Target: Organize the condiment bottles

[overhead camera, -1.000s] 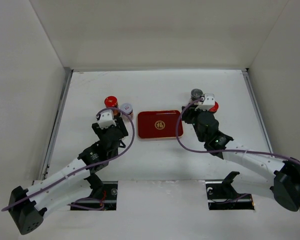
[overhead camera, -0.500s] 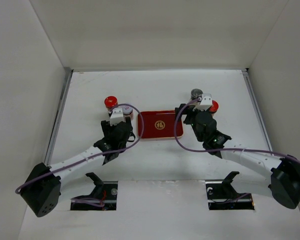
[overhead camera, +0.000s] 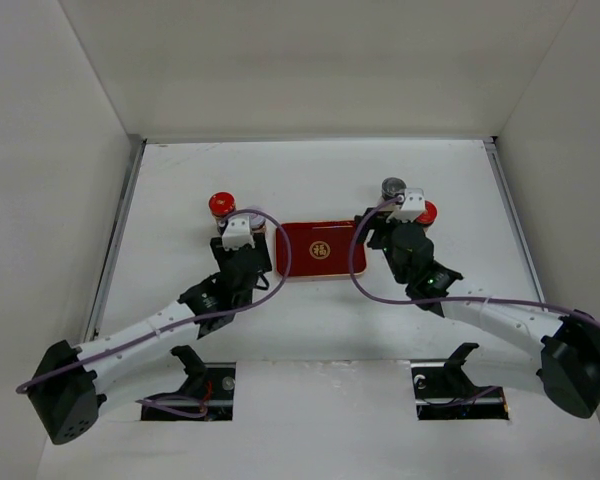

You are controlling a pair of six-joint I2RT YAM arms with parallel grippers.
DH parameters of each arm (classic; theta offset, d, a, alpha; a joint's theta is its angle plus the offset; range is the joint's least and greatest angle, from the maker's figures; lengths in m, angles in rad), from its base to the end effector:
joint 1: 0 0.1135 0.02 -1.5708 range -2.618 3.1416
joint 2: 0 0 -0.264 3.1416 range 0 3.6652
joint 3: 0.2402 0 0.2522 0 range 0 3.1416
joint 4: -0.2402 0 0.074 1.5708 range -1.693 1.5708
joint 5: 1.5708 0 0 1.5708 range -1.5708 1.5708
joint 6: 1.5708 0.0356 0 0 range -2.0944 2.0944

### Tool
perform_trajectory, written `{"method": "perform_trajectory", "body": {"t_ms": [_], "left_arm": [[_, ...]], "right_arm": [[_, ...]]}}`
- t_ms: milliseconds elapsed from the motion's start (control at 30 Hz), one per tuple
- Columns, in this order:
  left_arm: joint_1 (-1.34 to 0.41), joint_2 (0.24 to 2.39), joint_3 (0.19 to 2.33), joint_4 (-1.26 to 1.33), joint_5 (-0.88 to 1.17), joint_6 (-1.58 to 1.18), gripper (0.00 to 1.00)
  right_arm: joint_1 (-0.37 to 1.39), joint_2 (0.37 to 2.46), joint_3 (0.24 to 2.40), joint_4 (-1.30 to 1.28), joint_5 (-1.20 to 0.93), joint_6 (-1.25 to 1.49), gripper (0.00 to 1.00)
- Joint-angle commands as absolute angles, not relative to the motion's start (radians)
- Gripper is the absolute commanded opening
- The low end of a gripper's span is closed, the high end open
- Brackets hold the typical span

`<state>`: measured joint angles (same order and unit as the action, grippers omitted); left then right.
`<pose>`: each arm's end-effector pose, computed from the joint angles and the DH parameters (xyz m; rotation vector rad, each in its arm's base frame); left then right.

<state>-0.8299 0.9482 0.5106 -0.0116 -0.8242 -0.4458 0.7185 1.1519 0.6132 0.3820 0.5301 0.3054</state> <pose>0.1555 -0.1313 0.2359 -0.1418 1.8650 -0.0411 0.2054 0.1557 0.2642 0.0366 1.7148 0.3040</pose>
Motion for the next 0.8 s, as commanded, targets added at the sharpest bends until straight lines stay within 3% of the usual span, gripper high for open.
{"method": "perform_trajectory", "body": {"t_ms": [0,100,167,433,767], "left_arm": [[-0.872,0.946,0.635,0.098,-0.816,-0.422,0.33],[-0.864,1.053,0.676,0.188,-0.747,-0.422,0.33],[-0.869,1.145,0.713,0.233,-0.73,-0.419,0.32],[-0.834,1.452,0.86,0.367,-0.713,-0.331,0.32],[-0.815,1.56,0.888,0.411,-0.729,-0.292,0.35]], "right_arm": [[0.706,1.132,0.607,0.453,0.525,0.322,0.64],[0.705,1.105,0.598,0.456,0.541,0.328,0.44],[0.691,1.097,0.594,0.445,0.554,0.34,0.39],[0.659,1.092,0.591,0.428,0.535,0.354,0.44],[0.648,1.057,0.568,0.445,0.529,0.364,0.47]]}}
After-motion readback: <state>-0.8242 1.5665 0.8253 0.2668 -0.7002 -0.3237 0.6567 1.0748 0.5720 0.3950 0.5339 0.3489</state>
